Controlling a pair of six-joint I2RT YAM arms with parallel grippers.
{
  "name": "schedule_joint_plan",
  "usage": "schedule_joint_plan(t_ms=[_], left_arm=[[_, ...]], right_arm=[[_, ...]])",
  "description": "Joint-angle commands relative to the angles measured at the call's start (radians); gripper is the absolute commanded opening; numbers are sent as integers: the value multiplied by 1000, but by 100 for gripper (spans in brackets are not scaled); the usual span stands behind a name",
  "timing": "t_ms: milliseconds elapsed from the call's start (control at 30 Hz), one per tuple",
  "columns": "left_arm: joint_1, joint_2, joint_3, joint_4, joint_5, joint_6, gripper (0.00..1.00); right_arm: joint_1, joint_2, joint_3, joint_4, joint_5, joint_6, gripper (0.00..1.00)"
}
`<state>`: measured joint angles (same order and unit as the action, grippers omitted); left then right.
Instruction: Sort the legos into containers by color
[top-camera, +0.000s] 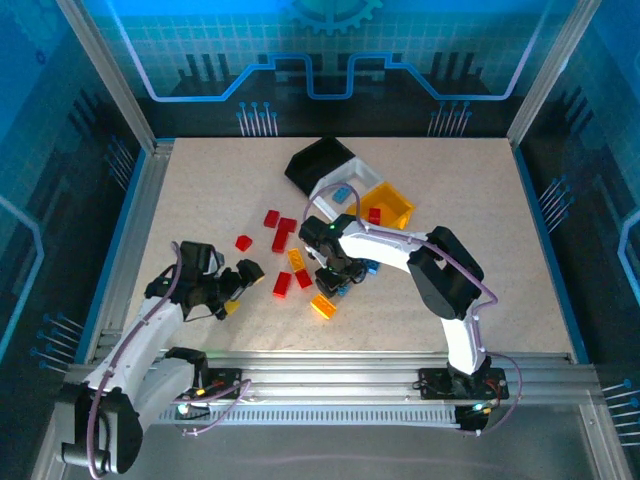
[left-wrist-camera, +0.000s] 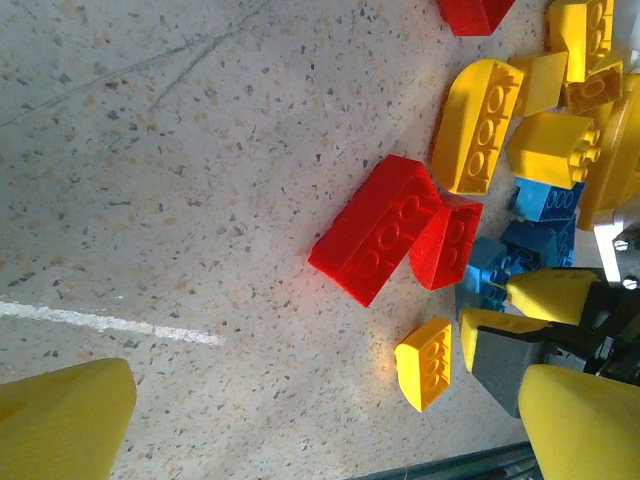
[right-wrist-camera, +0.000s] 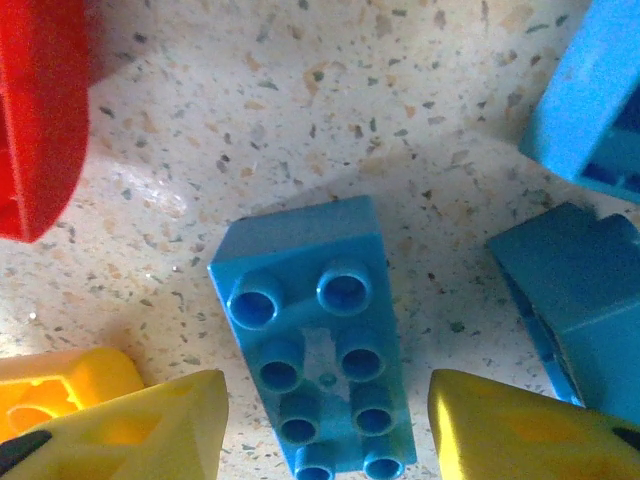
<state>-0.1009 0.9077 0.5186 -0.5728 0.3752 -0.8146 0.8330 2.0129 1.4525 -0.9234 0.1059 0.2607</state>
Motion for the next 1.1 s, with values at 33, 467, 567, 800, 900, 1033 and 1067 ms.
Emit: schedule_joint_plan(t_ms=[33, 467, 567, 800, 900, 1033, 1067], left_arm=[[10, -5, 3, -37, 4, -12, 99], [10, -13, -19, -17, 8, -28, 99], [9, -16, -30, -6, 7, -33, 99], [9, -12, -37, 17, 3, -34, 99], [9, -9, -41, 23, 1, -31, 99], [9, -4, -44, 31, 2, -31, 99], [9, -4, -45, 30, 3, -30, 99]], right_arm=[[10, 27, -17, 2, 37, -2, 57], [15, -40, -17, 4, 50, 13, 46], [13, -83, -14, 2, 56, 21, 44], [-16, -142, 57, -41, 21, 38, 43], [-46, -157, 87, -49, -42, 29, 43], [-49, -134, 95, -74, -65, -15, 48], [-46, -124, 89, -74, -66, -20, 50]])
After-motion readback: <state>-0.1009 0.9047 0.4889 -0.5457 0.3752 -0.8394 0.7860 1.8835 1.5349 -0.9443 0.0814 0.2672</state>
